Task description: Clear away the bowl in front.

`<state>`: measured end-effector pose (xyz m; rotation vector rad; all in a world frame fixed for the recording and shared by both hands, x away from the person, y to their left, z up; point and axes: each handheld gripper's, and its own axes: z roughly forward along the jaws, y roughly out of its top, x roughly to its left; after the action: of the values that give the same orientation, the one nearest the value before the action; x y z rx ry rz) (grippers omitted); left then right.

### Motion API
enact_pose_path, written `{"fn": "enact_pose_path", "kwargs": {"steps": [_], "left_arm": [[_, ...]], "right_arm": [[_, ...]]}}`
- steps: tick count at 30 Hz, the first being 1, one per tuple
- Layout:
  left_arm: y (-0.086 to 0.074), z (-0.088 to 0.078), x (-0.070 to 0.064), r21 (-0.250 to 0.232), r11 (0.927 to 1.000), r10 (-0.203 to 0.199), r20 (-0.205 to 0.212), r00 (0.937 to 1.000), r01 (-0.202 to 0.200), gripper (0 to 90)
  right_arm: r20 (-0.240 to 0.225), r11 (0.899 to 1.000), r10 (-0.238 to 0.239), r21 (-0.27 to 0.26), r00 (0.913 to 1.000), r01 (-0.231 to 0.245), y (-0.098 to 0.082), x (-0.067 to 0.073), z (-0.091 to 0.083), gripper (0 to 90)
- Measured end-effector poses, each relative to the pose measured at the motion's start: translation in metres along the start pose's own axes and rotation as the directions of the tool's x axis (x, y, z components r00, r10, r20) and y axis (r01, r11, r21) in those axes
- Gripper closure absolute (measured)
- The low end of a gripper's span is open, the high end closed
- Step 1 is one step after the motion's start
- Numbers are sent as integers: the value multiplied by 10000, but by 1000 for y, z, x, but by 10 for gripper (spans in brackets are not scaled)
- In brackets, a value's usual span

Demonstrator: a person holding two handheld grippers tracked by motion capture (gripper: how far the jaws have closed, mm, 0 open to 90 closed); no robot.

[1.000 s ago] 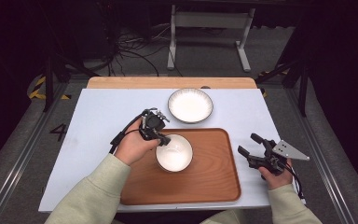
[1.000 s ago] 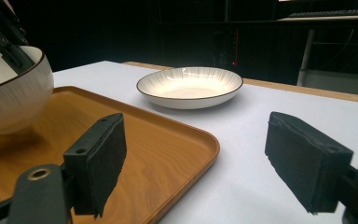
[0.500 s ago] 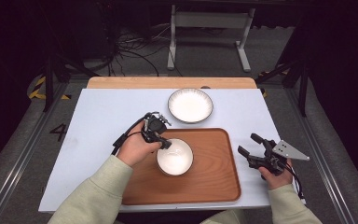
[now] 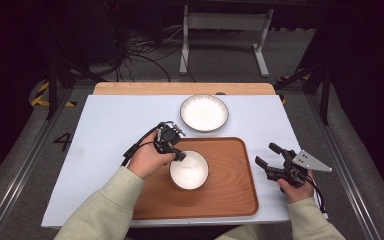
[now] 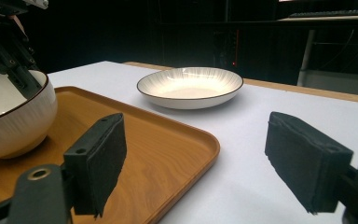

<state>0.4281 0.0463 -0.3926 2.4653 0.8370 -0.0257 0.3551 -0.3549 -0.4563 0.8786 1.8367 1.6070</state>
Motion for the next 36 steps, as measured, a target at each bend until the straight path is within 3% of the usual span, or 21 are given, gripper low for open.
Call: {"fn": "enact_pose_path", "kwargs": {"steps": [10,25,28,34,36], "left_arm": [[0,0,0,-23,10000,84,5,10000,-84,807],[-2,-1,4,17,9999,150,-508,9986,-149,776],[-3,0,4,-260,9997,20,-347,9994,-29,739],[-3,-4,2,-940,9955,114,-403,9991,-151,532],[-4,-8,0,-1213,9920,317,-381,9988,-361,480]], "right_arm": [[22,10000,36,-10,10000,-36,0,0,0,209],[28,10000,51,-4,10000,-51,0,0,0,209],[26,10000,44,-2,10000,-44,0,0,0,209],[11,10000,5,4,10000,-5,0,0,0,208],[16,10000,23,4,10000,-23,0,0,0,208]]}}
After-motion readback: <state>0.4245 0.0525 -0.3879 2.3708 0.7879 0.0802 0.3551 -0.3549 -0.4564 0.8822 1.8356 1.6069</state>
